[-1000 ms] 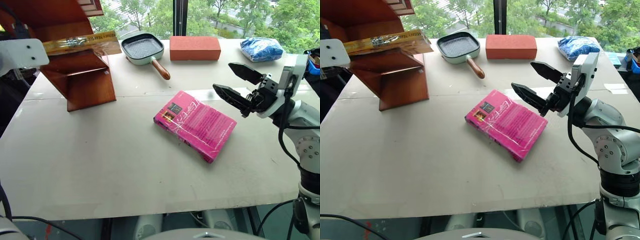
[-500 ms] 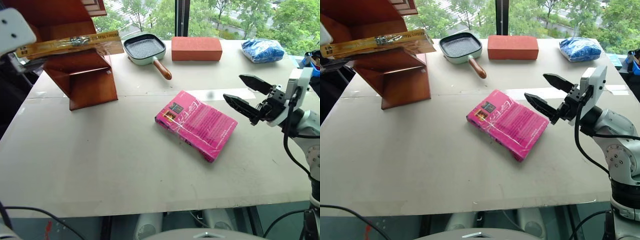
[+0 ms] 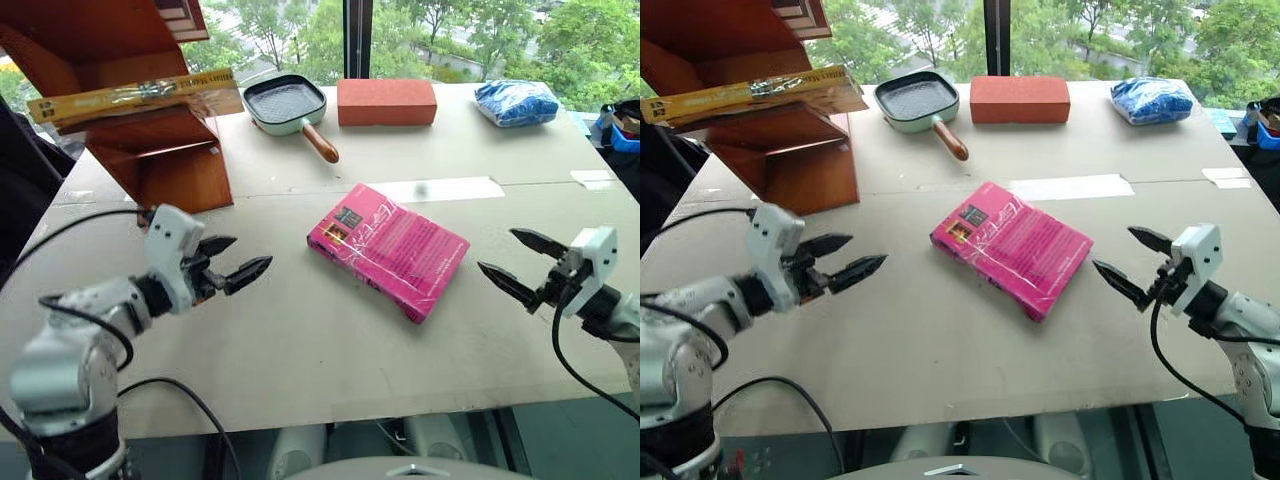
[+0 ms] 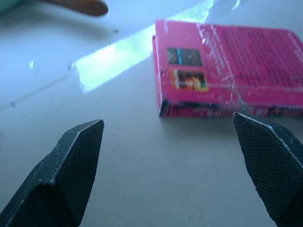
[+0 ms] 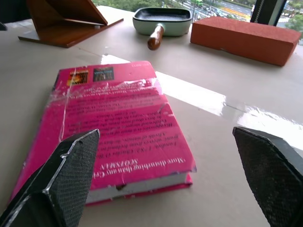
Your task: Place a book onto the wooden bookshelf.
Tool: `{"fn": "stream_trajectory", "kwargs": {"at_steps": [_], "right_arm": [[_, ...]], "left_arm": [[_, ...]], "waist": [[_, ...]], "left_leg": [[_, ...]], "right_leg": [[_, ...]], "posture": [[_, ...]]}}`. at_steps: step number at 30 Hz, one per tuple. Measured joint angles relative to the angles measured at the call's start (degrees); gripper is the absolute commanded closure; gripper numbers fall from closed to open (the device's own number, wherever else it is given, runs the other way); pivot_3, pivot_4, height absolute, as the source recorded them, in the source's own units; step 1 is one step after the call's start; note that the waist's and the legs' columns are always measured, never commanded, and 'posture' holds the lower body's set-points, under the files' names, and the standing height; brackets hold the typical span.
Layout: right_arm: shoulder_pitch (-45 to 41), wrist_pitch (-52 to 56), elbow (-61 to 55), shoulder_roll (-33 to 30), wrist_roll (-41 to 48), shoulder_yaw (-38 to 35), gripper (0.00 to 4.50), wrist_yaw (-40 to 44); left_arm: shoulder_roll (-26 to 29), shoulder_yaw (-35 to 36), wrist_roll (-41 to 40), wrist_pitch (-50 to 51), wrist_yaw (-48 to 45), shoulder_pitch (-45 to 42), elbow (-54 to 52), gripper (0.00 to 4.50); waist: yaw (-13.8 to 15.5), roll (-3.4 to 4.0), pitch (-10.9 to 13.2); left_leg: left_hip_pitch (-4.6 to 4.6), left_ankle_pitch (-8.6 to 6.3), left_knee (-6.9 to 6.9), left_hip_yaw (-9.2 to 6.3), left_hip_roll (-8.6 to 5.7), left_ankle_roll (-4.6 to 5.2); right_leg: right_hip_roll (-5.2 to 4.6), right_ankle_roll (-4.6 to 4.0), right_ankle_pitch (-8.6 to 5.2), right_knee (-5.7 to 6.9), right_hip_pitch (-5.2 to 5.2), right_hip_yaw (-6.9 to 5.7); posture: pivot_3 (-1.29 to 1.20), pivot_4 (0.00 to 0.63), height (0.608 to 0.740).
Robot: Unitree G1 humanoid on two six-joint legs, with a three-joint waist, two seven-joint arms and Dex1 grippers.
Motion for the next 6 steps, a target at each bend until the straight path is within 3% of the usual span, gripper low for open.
{"fn": "stream_trajectory", "kwargs": {"at_steps": [6], "right_arm": [[6.05, -8.09, 6.93, 1.25, -4.17, -0.35, 0.0, 3.0]], "left_arm": [[-6.98, -4.64, 2.93, -14.07, 3.4, 11.94, 2.25, 0.01]], "waist": [[0.94, 0.07, -0.25]], "left_leg": [[0.27, -0.01, 0.04, 0.18, -0.02, 0.01]], "right_leg": [[-0.07, -0.14, -0.19, -0.07, 0.18, 0.17]], "posture": [[0.0, 0.15, 0.74]]}}
